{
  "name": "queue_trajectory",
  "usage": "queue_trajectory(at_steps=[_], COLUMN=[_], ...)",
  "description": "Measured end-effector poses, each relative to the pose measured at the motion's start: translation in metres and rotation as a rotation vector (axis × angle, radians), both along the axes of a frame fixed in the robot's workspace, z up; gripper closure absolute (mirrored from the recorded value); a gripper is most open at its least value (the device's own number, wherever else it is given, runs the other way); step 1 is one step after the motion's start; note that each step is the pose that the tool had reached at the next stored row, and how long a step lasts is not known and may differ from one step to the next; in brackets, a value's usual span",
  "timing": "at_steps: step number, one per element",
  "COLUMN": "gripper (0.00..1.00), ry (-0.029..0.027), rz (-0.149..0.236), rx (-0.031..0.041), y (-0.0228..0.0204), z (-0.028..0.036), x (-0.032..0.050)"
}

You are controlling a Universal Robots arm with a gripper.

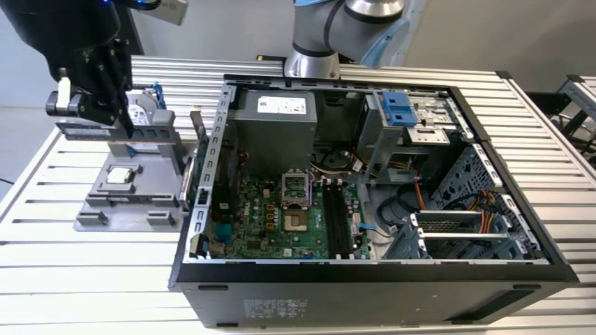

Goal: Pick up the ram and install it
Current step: 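Pick up the ram and move it above insertion slot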

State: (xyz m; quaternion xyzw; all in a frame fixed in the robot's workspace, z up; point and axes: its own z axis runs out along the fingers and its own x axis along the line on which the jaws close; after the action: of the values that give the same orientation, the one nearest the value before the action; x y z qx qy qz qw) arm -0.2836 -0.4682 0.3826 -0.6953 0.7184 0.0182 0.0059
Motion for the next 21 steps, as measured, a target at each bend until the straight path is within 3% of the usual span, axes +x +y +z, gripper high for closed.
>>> queue_trajectory(at_steps=[21], gripper=[1.0], ry=[0.0032], rz=[0.0], rx=[0.0001], y=[0.0], z=[-0.0001], x=[0.0642])
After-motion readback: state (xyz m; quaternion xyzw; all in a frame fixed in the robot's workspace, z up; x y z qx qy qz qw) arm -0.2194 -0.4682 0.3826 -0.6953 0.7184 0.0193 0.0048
